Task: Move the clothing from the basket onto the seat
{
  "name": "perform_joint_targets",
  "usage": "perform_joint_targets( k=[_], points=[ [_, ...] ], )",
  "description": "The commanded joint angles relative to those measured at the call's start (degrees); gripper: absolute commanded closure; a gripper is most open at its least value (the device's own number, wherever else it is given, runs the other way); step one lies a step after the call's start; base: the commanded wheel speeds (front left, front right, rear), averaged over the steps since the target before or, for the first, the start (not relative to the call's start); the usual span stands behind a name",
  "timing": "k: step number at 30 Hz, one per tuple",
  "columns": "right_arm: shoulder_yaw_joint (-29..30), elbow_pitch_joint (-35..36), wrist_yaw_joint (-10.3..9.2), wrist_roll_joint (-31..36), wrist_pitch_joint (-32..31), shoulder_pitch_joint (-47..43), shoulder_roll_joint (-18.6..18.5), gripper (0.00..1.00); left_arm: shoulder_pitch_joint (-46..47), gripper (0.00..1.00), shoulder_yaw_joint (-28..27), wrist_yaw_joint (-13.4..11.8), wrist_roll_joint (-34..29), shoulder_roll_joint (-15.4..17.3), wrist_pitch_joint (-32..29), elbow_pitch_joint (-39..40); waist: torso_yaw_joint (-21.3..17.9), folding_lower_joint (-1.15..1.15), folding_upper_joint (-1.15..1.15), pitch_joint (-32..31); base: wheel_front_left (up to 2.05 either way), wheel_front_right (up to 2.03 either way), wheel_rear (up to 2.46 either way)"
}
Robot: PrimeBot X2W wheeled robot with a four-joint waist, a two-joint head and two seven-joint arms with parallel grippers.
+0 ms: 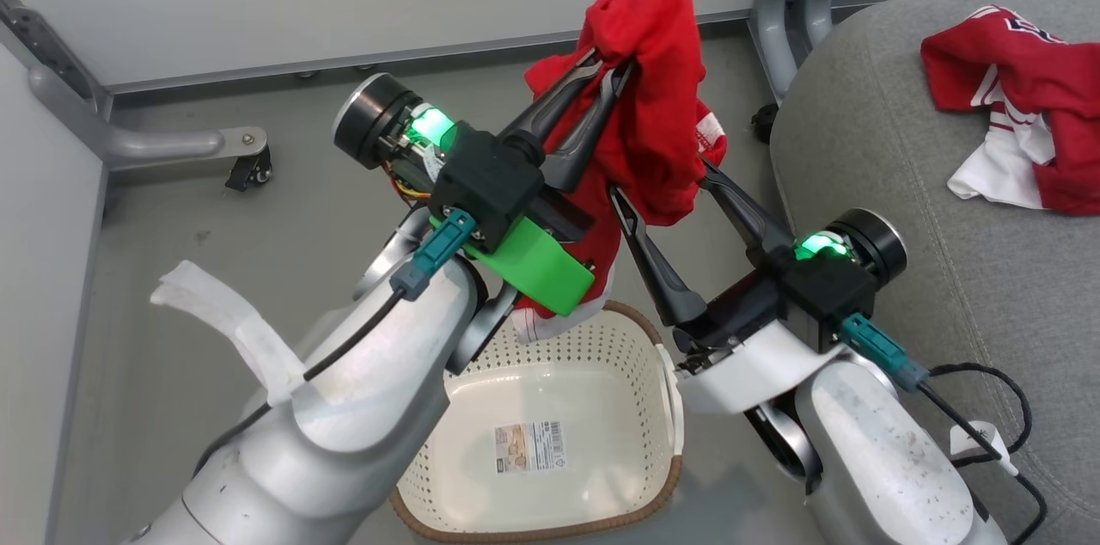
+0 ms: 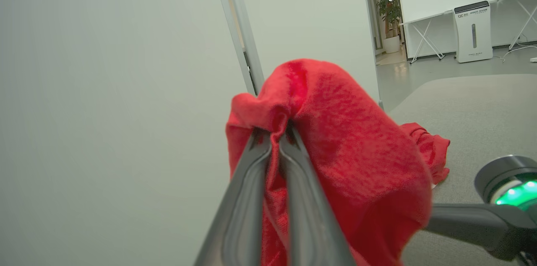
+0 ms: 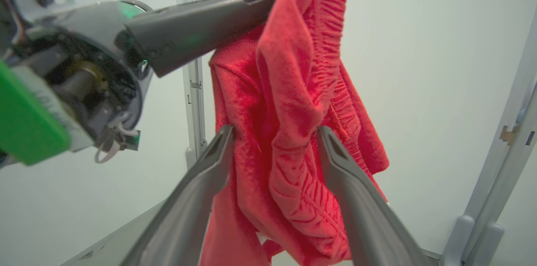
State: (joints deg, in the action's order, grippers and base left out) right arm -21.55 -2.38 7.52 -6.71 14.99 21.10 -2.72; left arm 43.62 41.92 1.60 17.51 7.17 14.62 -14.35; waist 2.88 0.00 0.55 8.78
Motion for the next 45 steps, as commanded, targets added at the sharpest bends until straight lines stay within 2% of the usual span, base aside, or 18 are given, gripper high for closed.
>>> perform_joint_targets(
  k=[1,11,12,13,27,28,29,45],
  points=[
    [-0.3,-1.2,-0.06,-0.4,0.1,1.0,-0.2,0.00,0.9,1.00,0.3,0.3,-0.1,-0.4,-0.1,0.4,0.4,0.00,-0.55,0.7,0.00,0.00,0.00],
    [-1.2,-8.0,-0.06,-3.5,0.1,4.8,-0.2,0.00,0.5,1.00,2.7,0.4,0.4,-2.1,0.1,1.8,1.2,0.00,-0.55,2.1,0.00,0.00,0.00],
    [-1.6,-8.7,-0.06,-3.9,0.1,4.9,-0.2,0.63,0.3,1.00,2.9,0.4,0.5,-2.2,0.1,1.8,1.2,0.00,-0.55,2.1,0.00,0.00,0.00],
    [-1.7,-9.1,-0.06,-4.2,0.1,4.9,-0.2,1.00,0.1,1.00,3.1,0.4,0.6,-2.2,0.1,1.6,1.2,0.00,-0.55,2.1,0.00,0.00,0.00],
    [-1.2,-8.9,-0.06,-4.7,0.1,2.2,-0.2,1.00,-1.8,1.00,3.1,0.4,1.7,-2.2,0.6,-0.9,0.6,0.00,-0.55,1.9,0.00,0.00,0.00],
    [-1.1,-8.9,-0.06,-4.8,0.1,2.0,-0.2,1.00,-1.7,0.39,3.1,0.3,1.4,-2.1,0.6,-1.1,0.7,0.00,-0.55,1.8,0.00,0.00,0.00],
    [-1.0,-8.9,-0.06,-4.9,0.1,1.9,-0.2,1.00,-1.7,0.00,3.2,0.2,1.2,-2.0,0.6,-1.3,0.7,0.00,-0.55,1.8,0.00,0.00,0.00],
    [1.7,-8.7,-0.06,-4.4,0.1,1.4,-0.2,1.00,-3.0,0.00,3.9,0.8,1.4,-1.7,0.6,-1.9,0.2,0.00,-0.55,1.3,0.00,0.00,0.00]
  ],
)
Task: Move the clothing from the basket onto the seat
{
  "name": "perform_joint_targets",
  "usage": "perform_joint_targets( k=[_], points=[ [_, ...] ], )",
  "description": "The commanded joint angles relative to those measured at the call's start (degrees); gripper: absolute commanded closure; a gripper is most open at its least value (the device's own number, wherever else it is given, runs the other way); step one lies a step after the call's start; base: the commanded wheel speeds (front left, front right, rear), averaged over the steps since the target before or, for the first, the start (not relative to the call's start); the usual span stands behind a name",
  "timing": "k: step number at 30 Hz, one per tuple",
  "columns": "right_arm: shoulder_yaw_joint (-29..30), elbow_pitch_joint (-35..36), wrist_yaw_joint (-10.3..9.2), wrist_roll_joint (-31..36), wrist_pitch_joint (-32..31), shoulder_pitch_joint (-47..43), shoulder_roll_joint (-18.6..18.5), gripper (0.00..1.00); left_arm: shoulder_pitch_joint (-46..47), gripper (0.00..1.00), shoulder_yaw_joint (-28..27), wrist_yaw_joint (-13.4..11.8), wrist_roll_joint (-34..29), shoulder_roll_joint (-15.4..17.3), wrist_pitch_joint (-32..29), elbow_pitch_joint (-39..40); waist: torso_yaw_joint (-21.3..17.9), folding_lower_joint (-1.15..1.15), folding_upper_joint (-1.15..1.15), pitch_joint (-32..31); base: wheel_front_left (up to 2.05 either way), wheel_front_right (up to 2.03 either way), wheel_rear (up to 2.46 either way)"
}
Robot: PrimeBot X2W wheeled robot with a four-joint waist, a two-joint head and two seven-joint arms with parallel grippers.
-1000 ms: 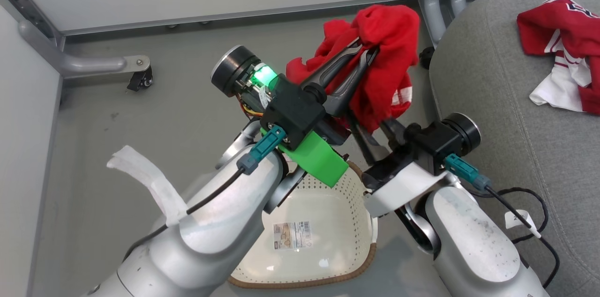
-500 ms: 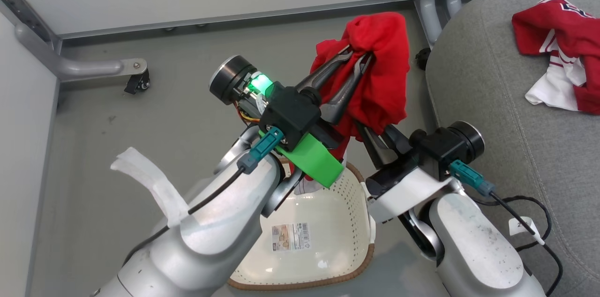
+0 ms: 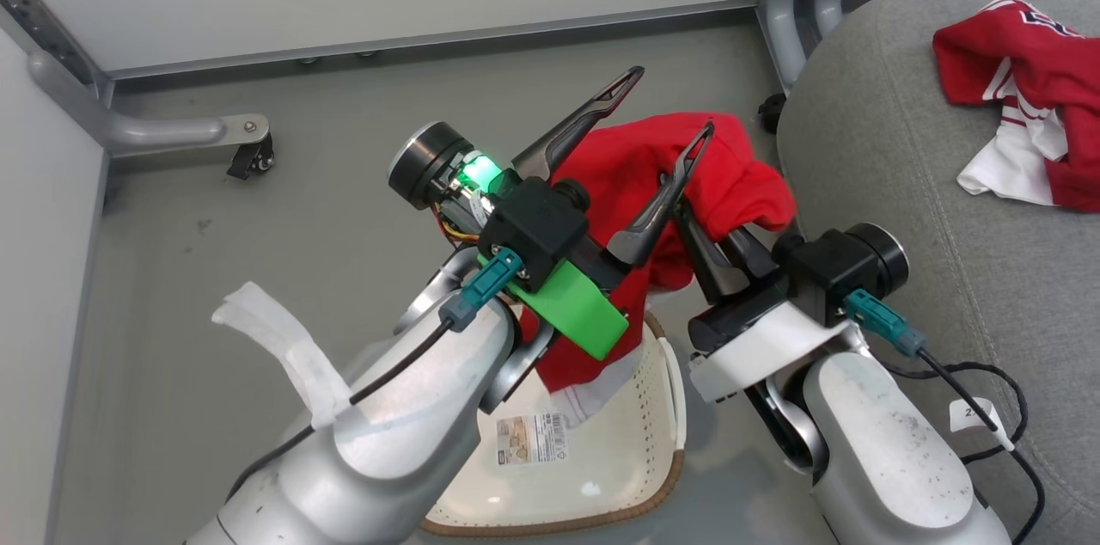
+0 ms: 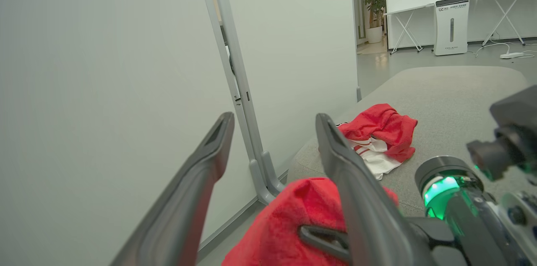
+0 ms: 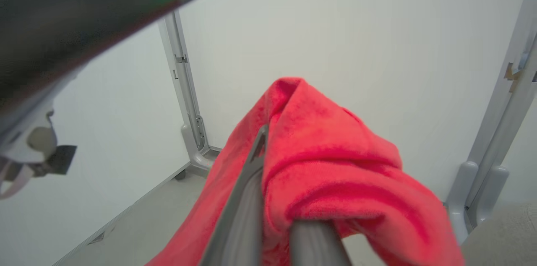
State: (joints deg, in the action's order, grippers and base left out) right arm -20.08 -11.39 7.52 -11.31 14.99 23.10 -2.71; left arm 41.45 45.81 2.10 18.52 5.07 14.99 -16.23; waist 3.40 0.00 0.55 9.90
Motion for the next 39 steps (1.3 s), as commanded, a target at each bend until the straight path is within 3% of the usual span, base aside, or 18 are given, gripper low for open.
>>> perform_joint_targets(
  k=[1,18,32,39],
  points=[
    [0.5,0.3,-0.06,0.4,0.1,-0.6,-0.2,1.00,-0.9,0.00,0.1,0.4,0.3,0.5,0.2,0.0,-0.6,0.00,-0.55,0.3,0.00,0.00,0.00],
    [10.8,3.9,-0.06,5.5,0.1,-5.0,-0.2,1.00,-1.5,0.00,3.0,0.9,-0.3,2.0,-0.9,0.1,-11.9,0.00,-0.55,2.6,0.00,0.00,0.00],
    [18.0,9.0,-0.06,4.6,0.2,-12.4,-0.1,1.00,0.3,0.00,4.7,1.5,-0.4,3.3,-2.2,-0.2,-22.6,0.00,-0.55,5.5,0.00,0.00,0.00],
    [20.4,9.7,-0.06,3.6,0.1,-14.9,-0.1,1.00,0.5,0.00,5.3,1.4,-0.1,3.5,-2.4,-0.6,-25.1,0.00,-0.55,6.4,0.00,0.00,0.00]
  ],
)
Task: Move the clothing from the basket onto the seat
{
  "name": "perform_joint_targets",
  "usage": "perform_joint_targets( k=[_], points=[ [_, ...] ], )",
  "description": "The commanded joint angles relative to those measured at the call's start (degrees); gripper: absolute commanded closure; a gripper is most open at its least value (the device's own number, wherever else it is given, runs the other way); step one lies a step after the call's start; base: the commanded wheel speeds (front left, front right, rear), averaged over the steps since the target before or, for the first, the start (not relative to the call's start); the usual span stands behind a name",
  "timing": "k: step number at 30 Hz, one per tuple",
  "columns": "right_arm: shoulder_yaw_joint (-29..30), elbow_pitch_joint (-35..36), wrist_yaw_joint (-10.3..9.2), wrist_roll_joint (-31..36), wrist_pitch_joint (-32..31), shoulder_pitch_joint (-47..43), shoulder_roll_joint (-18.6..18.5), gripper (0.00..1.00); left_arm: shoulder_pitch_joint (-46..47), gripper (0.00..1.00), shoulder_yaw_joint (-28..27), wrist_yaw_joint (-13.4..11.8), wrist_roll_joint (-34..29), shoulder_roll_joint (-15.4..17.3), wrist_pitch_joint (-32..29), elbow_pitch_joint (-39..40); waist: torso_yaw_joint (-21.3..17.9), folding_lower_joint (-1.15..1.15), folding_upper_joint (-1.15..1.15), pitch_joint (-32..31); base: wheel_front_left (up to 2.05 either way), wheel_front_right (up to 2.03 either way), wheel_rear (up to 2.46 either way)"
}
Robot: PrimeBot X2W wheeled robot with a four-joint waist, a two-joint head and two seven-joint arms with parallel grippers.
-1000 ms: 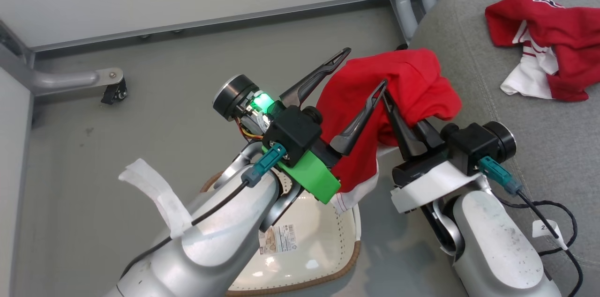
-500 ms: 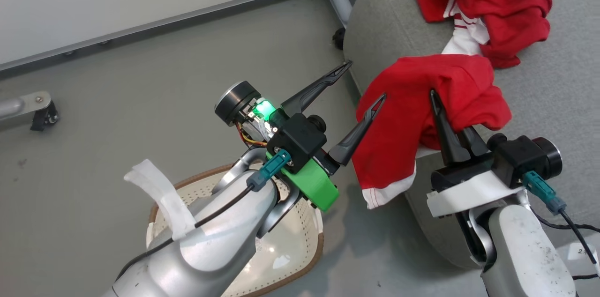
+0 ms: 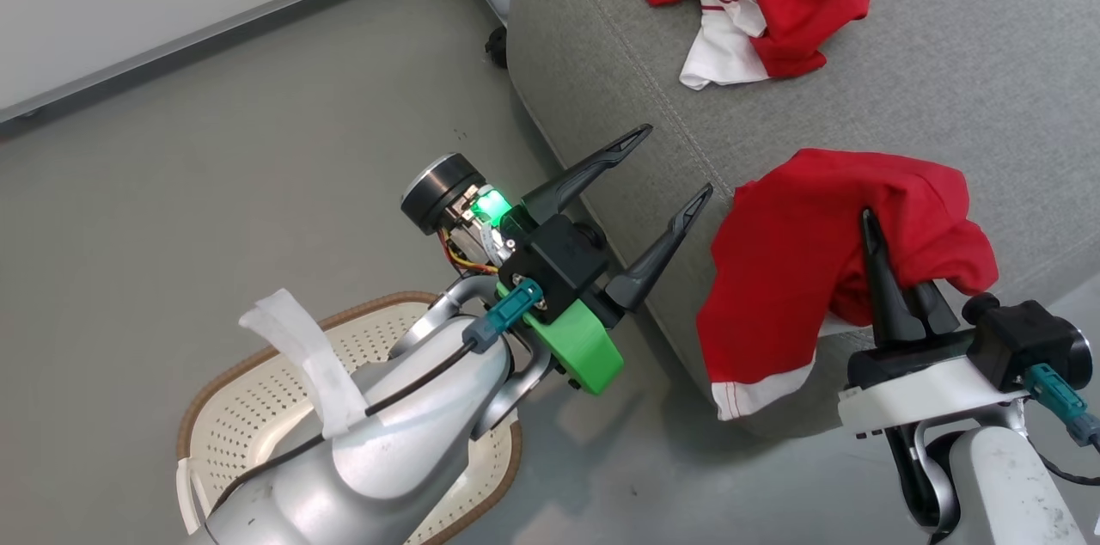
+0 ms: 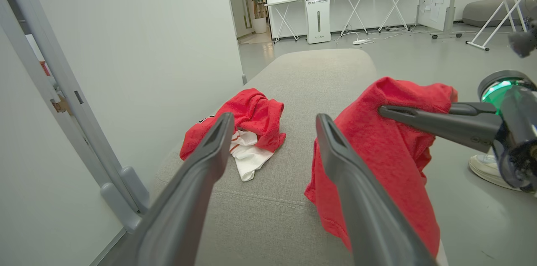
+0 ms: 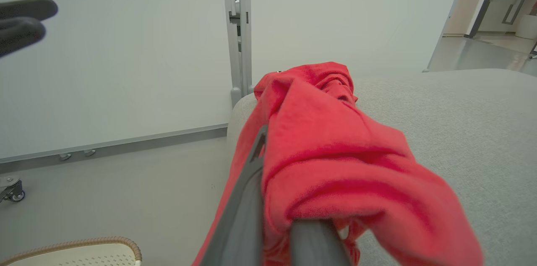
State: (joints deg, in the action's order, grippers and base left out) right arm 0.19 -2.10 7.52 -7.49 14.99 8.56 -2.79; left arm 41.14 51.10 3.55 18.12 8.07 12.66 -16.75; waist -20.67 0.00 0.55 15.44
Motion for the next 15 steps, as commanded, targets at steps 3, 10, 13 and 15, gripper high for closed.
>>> perform_joint_targets(
  k=[3,10,13,15],
  points=[
    [0.4,0.6,-0.06,-0.6,0.1,-0.7,-0.1,1.00,0.7,0.00,-0.1,-0.2,0.5,0.9,0.3,-0.2,-1.2,0.00,-0.55,1.3,0.00,0.00,0.00],
    [2.7,1.0,-0.06,-0.3,0.1,4.8,-0.1,1.00,1.1,0.00,-0.6,-0.7,0.9,1.5,0.6,-0.1,0.2,0.00,-0.55,3.4,0.00,0.00,0.00],
    [3.6,1.3,-0.06,1.3,0.1,9.7,-1.2,1.00,1.6,0.00,-0.9,-0.9,0.7,1.9,0.7,0.4,1.2,0.00,-0.55,5.4,0.00,0.00,0.00],
    [4.2,1.4,-0.06,1.9,0.1,13.4,-2.3,1.00,2.2,0.00,-1.2,-1.2,0.6,2.2,0.6,0.7,2.1,0.00,-0.55,7.0,0.00,0.00,0.00]
  ],
)
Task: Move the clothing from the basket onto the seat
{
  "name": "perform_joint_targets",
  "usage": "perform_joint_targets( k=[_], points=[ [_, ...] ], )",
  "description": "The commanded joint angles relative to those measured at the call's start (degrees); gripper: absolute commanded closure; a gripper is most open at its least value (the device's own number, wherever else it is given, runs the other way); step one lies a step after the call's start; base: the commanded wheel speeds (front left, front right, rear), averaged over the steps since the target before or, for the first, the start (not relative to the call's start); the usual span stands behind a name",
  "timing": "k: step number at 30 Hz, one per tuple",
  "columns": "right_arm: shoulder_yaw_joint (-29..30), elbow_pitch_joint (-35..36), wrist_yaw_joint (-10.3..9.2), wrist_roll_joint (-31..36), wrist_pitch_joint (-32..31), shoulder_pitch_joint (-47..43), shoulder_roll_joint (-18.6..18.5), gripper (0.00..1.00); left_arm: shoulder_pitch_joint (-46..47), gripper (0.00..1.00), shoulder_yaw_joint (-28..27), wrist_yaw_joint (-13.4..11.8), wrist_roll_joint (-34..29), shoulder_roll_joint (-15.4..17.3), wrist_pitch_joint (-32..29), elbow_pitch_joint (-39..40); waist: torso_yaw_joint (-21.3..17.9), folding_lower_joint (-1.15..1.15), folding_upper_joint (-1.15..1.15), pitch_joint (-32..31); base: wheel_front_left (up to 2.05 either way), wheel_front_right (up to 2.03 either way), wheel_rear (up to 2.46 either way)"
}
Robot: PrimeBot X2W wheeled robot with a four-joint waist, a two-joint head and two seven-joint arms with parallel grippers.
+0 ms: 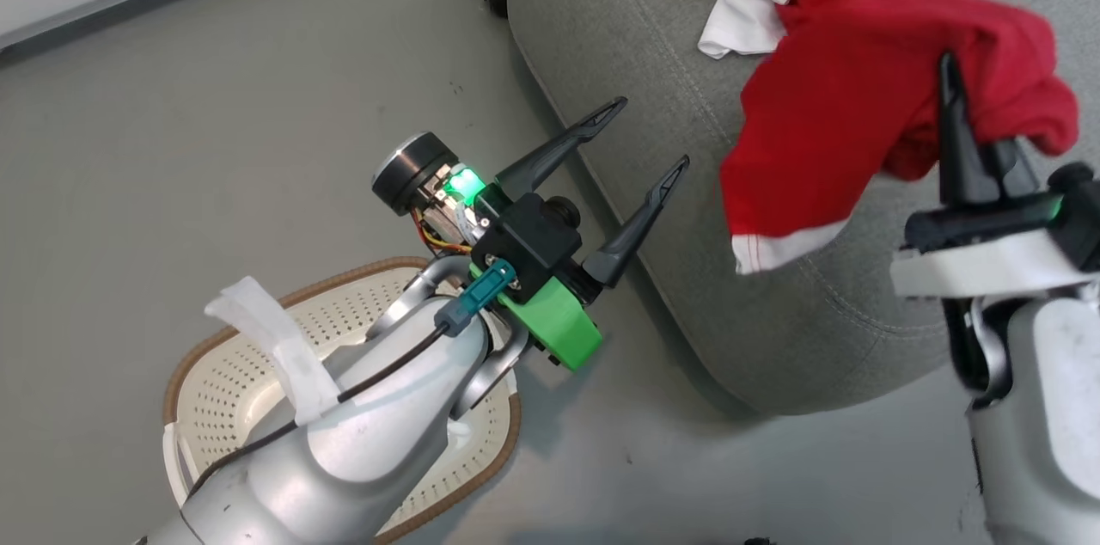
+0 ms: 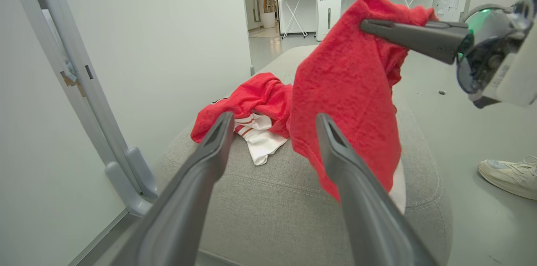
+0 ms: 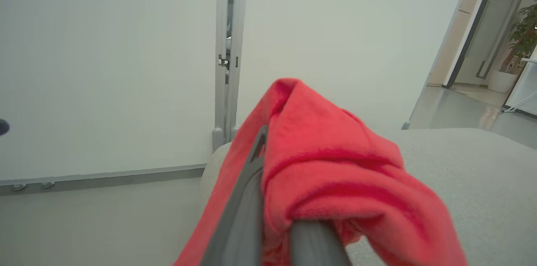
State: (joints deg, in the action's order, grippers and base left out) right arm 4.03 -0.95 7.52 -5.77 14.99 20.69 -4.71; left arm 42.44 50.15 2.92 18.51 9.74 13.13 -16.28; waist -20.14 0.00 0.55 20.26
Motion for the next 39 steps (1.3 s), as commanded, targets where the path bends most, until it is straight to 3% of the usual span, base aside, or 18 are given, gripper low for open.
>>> perform_joint_targets(
  k=[1,10,18,23,27,29,39],
  points=[
    [0.5,0.1,-0.06,0.3,0.1,3.1,-0.8,1.00,1.2,0.00,-0.5,-0.5,0.1,0.8,0.1,0.3,1.9,0.00,-0.55,3.0,0.00,0.00,0.00],
    [5.1,-3.3,-0.07,1.7,0.1,23.1,-7.2,1.00,4.9,0.00,-1.4,-0.9,-1.2,2.7,-0.4,2.9,5.8,0.00,-0.55,12.5,0.00,0.00,0.00],
    [10.8,-13.1,-0.06,1.4,0.1,37.5,-12.5,1.00,9.0,0.00,-2.6,-1.1,-2.5,3.9,-0.5,5.4,8.9,0.00,-0.55,19.7,0.00,0.00,0.00],
    [11.4,-22.4,-0.07,2.2,0.1,40.2,-14.3,1.00,10.3,0.00,-2.3,-1.1,-3.0,4.0,-0.2,6.4,10.2,0.00,-0.55,22.1,0.00,0.00,0.00],
    [10.7,-29.7,-0.06,3.9,0.1,40.9,-12.5,1.00,10.6,0.00,-2.0,-1.2,-3.3,4.1,-0.1,6.9,10.7,0.00,-0.55,23.2,0.00,0.00,0.00],
    [11.8,-32.9,-0.09,3.0,0.1,40.8,-13.3,1.00,10.7,0.00,-1.8,-1.4,-3.3,4.1,-0.2,7.0,10.8,0.00,-0.55,23.7,0.00,0.00,0.00],
    [11.2,-38.0,-0.08,1.8,0.1,37.5,-12.0,1.00,11.1,0.00,-1.2,-1.4,-2.9,4.0,0.1,6.6,10.7,0.00,-0.55,23.6,0.00,0.00,0.00]
  ],
)
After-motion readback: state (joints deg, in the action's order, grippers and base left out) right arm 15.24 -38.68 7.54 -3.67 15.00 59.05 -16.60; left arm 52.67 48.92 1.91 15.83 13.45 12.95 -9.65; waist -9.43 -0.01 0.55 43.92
